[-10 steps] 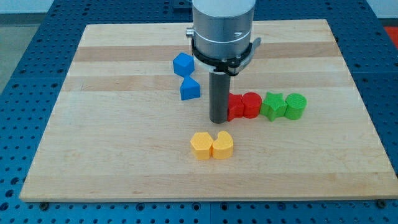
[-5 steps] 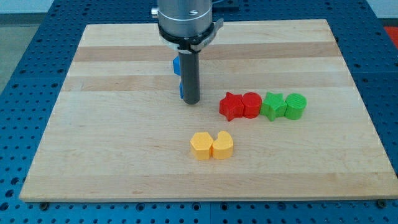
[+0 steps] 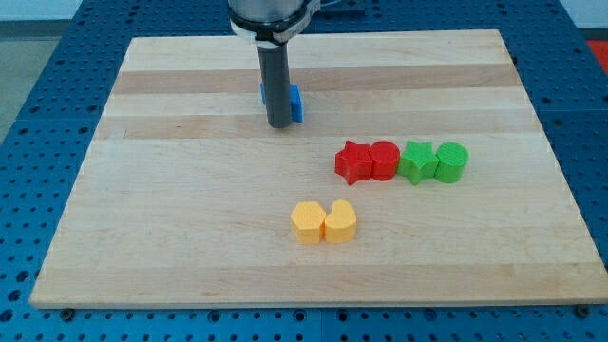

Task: Slide the triangle into the cube

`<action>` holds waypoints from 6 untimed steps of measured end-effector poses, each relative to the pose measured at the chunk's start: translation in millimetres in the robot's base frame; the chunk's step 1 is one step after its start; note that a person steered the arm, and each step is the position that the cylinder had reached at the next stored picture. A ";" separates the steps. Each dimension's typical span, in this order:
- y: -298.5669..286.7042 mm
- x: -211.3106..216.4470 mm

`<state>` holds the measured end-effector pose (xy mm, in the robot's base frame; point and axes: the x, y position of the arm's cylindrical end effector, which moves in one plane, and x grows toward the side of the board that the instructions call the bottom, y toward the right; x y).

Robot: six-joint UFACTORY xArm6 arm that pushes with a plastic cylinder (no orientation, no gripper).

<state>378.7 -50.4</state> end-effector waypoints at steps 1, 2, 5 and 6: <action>0.0 -0.6; 0.0 -2.8; 11.2 -20.6; 22.7 -20.6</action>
<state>358.1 -27.7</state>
